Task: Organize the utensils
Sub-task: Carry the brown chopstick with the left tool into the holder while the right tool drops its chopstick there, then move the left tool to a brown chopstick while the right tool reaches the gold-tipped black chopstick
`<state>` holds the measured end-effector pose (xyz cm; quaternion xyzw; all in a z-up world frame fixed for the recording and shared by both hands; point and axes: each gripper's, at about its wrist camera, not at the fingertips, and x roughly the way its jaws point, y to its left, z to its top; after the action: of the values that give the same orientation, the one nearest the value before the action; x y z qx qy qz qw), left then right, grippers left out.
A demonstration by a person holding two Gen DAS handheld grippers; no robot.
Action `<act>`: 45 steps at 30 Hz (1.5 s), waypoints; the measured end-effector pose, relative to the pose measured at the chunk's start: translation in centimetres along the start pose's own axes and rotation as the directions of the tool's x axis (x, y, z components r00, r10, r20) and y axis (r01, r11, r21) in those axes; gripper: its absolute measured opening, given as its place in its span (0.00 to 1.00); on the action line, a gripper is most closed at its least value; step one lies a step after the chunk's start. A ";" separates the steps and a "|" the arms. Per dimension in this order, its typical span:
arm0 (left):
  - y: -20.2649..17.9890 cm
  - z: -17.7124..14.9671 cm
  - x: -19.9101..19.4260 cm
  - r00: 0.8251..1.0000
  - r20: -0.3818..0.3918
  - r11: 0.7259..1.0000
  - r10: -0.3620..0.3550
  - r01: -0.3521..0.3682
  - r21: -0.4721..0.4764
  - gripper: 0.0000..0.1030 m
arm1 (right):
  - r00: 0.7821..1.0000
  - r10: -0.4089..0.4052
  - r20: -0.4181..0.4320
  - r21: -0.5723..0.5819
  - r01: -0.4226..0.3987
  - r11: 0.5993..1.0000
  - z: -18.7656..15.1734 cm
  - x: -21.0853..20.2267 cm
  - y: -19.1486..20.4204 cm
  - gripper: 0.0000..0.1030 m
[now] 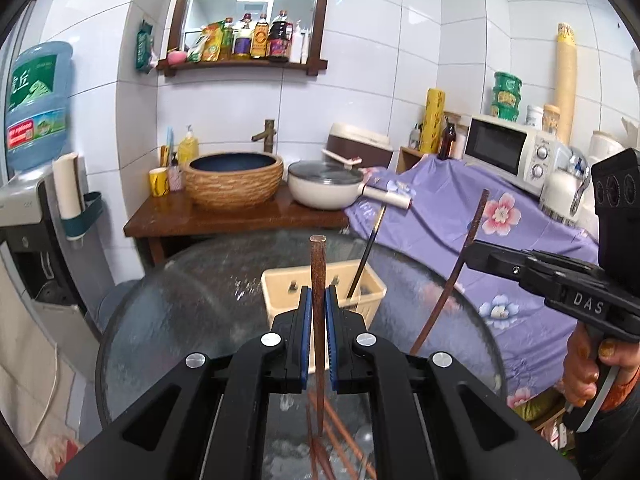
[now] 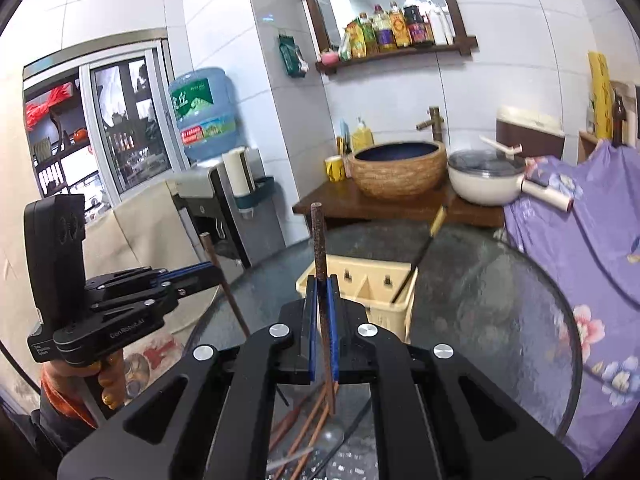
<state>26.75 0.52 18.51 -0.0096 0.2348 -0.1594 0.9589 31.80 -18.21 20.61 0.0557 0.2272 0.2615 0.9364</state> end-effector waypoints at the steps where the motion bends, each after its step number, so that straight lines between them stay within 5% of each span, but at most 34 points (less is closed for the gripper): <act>1: -0.1 0.8 0.1 1.000 0.006 1.000 -0.008 0.008 -0.001 0.07 | 1.000 0.002 0.012 0.001 -0.002 1.000 1.0 -0.1 0.1 0.05; 8: -0.5 9.1 0.1 0.996 0.092 1.000 0.008 -0.008 -0.006 0.07 | 0.994 -0.037 0.105 -0.031 0.040 0.999 8.2 -0.6 0.8 0.05; 14: -0.2 12.9 2.6 0.991 0.118 0.998 0.066 -0.064 -0.027 0.07 | 0.982 -0.114 0.151 -0.030 0.120 0.992 12.1 1.3 0.3 0.05; 24: 1.4 8.7 9.6 0.993 0.013 0.992 0.114 -0.113 -0.053 0.07 | 0.983 -0.178 0.051 0.077 0.174 0.982 7.8 9.1 -4.1 0.04; 36: 3.0 3.3 14.2 0.990 -0.105 0.991 0.099 -0.107 -0.075 0.07 | 0.982 -0.189 -0.007 0.090 0.189 0.978 3.6 11.8 -5.2 0.03; 38: 2.9 2.8 13.8 0.991 -0.096 0.992 0.094 -0.101 -0.075 0.12 | 0.980 -0.197 -0.013 0.076 0.197 0.977 2.8 11.7 -5.2 0.04; 40: 2.8 2.1 13.0 0.993 -0.070 0.991 0.098 -0.104 -0.080 0.35 | 0.978 -0.207 -0.014 0.068 0.207 0.976 2.0 11.6 -5.2 0.04; 43: 2.9 0.8 11.5 0.995 -0.035 0.989 0.098 -0.101 -0.107 0.55 | 0.975 -0.220 -0.015 0.071 0.220 0.973 0.5 10.8 -5.2 0.09; 45: 3.0 -0.4 10.4 0.993 -0.031 0.987 0.115 -0.118 -0.109 0.63 | 0.973 -0.229 -0.016 0.063 0.230 0.971 -0.9 10.0 -4.9 0.30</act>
<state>36.17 0.13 13.24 -0.0471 0.2551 -0.0899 0.9616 41.27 -17.25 14.79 0.0581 0.2444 0.1442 0.9571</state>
